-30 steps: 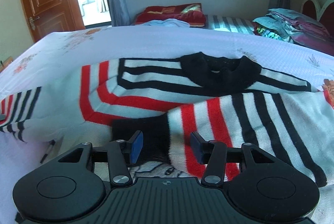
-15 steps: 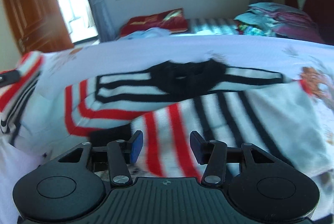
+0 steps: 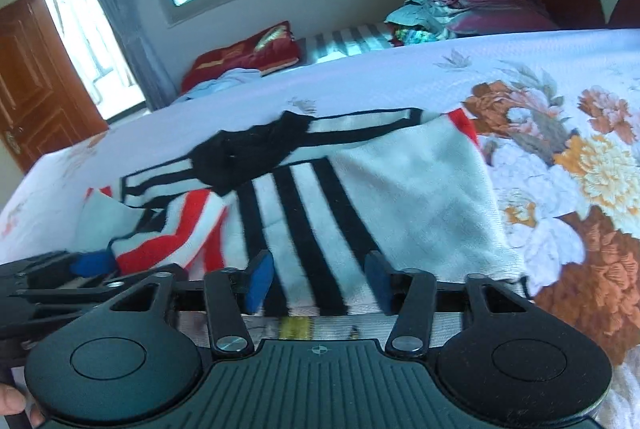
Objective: Fold small clothes
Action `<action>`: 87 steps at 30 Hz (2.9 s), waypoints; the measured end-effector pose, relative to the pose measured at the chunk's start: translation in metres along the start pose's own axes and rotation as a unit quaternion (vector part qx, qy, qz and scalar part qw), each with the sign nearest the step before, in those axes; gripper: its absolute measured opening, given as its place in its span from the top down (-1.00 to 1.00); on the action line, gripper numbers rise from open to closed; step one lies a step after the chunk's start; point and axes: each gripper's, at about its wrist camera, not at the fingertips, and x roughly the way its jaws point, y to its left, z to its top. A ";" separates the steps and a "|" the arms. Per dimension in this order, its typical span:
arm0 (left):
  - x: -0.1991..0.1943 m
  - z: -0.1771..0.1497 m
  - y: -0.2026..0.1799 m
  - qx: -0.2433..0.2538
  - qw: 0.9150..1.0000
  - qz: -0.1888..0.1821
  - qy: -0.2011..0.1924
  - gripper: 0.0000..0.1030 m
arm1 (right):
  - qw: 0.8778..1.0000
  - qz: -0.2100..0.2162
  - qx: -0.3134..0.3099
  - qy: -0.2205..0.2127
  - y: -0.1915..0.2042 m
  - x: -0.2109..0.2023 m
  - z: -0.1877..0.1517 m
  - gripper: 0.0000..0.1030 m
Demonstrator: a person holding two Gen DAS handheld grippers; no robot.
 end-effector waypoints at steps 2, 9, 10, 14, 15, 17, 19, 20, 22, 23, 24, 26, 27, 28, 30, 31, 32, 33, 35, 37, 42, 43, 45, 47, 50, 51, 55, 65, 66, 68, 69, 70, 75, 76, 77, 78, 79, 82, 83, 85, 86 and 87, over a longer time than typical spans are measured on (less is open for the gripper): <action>-0.018 0.001 0.006 0.010 1.000 0.022 -0.009 -0.40 | 1.000 0.017 -0.010 -0.010 0.010 -0.002 -0.001 -0.65; -0.068 -0.030 0.057 -0.002 0.991 0.131 0.000 -0.44 | 0.990 0.070 -0.118 -0.015 0.082 0.005 -0.005 -0.65; -0.071 -0.035 0.064 -0.004 0.990 0.140 0.007 -0.44 | 0.988 0.069 -0.141 -0.014 0.093 0.009 -0.008 -0.65; -0.071 -0.057 0.082 -0.012 0.985 0.170 0.031 -0.36 | 0.976 0.026 -0.215 -0.003 0.125 0.033 -0.024 -0.65; -0.067 -0.060 0.084 -0.012 0.984 0.176 0.034 -0.31 | 0.975 0.020 -0.222 -0.002 0.129 0.039 -0.027 -0.64; -0.057 -0.062 0.089 -0.014 0.981 0.188 0.039 -0.18 | 0.973 0.013 -0.229 0.004 0.132 0.047 -0.028 -0.16; -0.051 -0.061 0.096 -0.031 0.981 0.188 0.034 0.02 | 0.975 0.011 -0.222 0.007 0.131 0.050 -0.025 0.34; -0.049 -0.060 0.098 -0.038 0.981 0.187 0.030 0.12 | 0.977 0.009 -0.214 0.003 0.126 0.051 -0.021 0.56; -0.047 -0.058 0.103 -0.040 0.979 0.200 0.019 0.24 | 0.983 0.014 -0.184 -0.006 0.115 0.048 -0.010 0.76; -0.046 -0.058 0.105 -0.044 0.978 0.203 0.015 0.34 | 0.987 0.014 -0.160 -0.014 0.106 0.043 -0.004 0.82; -0.045 -0.058 0.109 -0.054 0.978 0.201 0.013 0.41 | 0.991 0.014 -0.133 -0.023 0.096 0.039 0.005 0.84; -0.044 -0.059 0.114 -0.079 0.978 0.195 0.010 0.44 | 0.997 0.008 -0.066 -0.037 0.066 0.029 0.017 0.87; -0.044 -0.061 0.114 -0.083 0.977 0.195 0.008 0.45 | 0.999 -0.001 -0.035 -0.036 0.050 0.027 0.019 0.87; -0.044 -0.063 0.114 -0.087 0.977 0.196 0.007 0.45 | 1.000 -0.010 -0.010 -0.021 0.034 0.030 0.019 0.87; -0.045 -0.064 0.115 -0.100 0.976 0.193 0.006 0.46 | 0.999 -0.008 0.031 0.018 0.008 0.038 0.013 0.86; -0.046 -0.064 0.116 -0.105 0.976 0.192 0.006 0.46 | 0.999 0.001 0.042 0.028 0.001 0.040 0.009 0.86; -0.047 -0.063 0.117 -0.107 0.976 0.190 0.006 0.46 | 0.999 -0.003 0.039 0.030 -0.002 0.039 0.007 0.86; -0.048 -0.063 0.117 -0.107 0.976 0.189 0.007 0.46 | 0.999 -0.006 0.034 0.027 -0.003 0.038 0.005 0.85; -0.051 -0.063 0.119 -0.110 0.976 0.186 0.008 0.46 | 0.998 0.004 0.047 0.028 -0.008 0.038 0.005 0.67; -0.051 -0.064 0.120 -0.108 0.977 0.184 0.012 0.46 | 0.998 0.004 0.059 0.030 -0.011 0.040 0.006 0.51; -0.050 -0.062 0.120 -0.109 0.978 0.179 0.021 0.46 | 0.995 0.022 0.093 0.026 -0.022 0.037 0.009 0.20; -0.050 -0.062 0.120 -0.108 0.978 0.179 0.022 0.46 | 0.996 0.016 0.084 0.020 -0.020 0.036 0.010 0.21; -0.049 -0.063 0.121 -0.110 0.978 0.178 0.023 0.46 | 0.998 -0.007 0.065 0.012 -0.016 0.034 0.010 0.48; -0.050 -0.064 0.122 -0.113 0.977 0.177 0.023 0.46 | 0.998 -0.012 0.057 0.009 -0.016 0.035 0.011 0.84; -0.049 -0.064 0.122 -0.113 0.977 0.177 0.025 0.46 | 0.999 -0.018 0.021 -0.020 -0.008 0.022 0.011 0.88; -0.049 -0.064 0.122 -0.114 0.977 0.176 0.026 0.46 | 0.999 -0.029 0.003 -0.025 -0.005 0.019 0.009 0.88; -0.058 -0.060 0.126 -0.131 0.979 0.151 0.029 0.41 | 0.998 -0.038 -0.014 0.038 -0.011 0.038 -0.001 0.88; -0.098 -0.041 0.136 -0.171 0.979 0.115 -0.006 0.03 | 0.998 -0.017 0.062 -0.002 -0.039 0.015 0.012 -0.17; -0.095 -0.037 0.137 -0.173 0.978 0.115 -0.005 0.01 | 0.998 -0.017 0.068 0.003 -0.041 0.018 0.013 -0.17; -0.082 -0.030 0.143 -0.174 0.978 0.116 -0.001 0.01 | 0.997 -0.017 0.073 0.007 -0.043 0.024 0.015 -0.17; -0.074 -0.027 0.147 -0.177 0.977 0.116 0.002 0.01 | 0.997 -0.019 0.073 0.010 -0.043 0.027 0.015 -0.17; -0.065 -0.023 0.150 -0.183 0.976 0.115 0.005 0.01 | 0.997 -0.021 0.072 0.012 -0.043 0.032 0.016 -0.17; -0.024 -0.011 0.168 -0.206 0.972 0.110 0.021 0.01 | 0.997 -0.024 0.066 0.015 -0.039 0.046 0.022 0.43; -0.017 -0.008 0.171 -0.210 0.971 0.108 0.023 0.01 | 0.997 -0.028 0.064 0.017 -0.038 0.047 0.023 0.64; -0.011 -0.006 0.175 -0.216 0.970 0.106 0.023 0.03 | 0.998 -0.030 0.061 0.017 -0.037 0.048 0.023 0.64; -0.006 -0.003 0.178 -0.221 0.969 0.104 0.023 0.03 | 0.998 -0.030 0.057 0.019 -0.037 0.049 0.024 0.64; 0.000 -0.001 0.181 -0.224 0.969 0.102 0.024 0.03 | 0.998 -0.029 0.055 0.021 -0.037 0.050 0.023 0.64; 0.013 0.004 0.190 -0.236 0.966 0.103 0.025 0.07 | 0.998 -0.022 0.048 0.018 -0.035 0.048 0.023 0.69; 0.017 0.006 0.194 -0.241 0.965 0.105 0.022 0.14 | 0.999 -0.026 0.038 0.013 -0.033 0.048 0.023 0.95; 0.022 0.008 0.199 -0.247 0.963 0.107 0.013 0.30 | 0.999 -0.032 0.019 -0.003 -0.028 0.045 0.023 0.95; 0.024 0.009 0.202 -0.249 0.962 0.110 0.010 0.42 | 0.999 -0.035 0.012 -0.012 -0.026 0.043 0.024 0.95; 0.026 0.011 0.204 -0.251 0.962 0.110 0.007 0.50 | 0.999 -0.037 0.004 -0.021 -0.024 0.042 0.025 0.95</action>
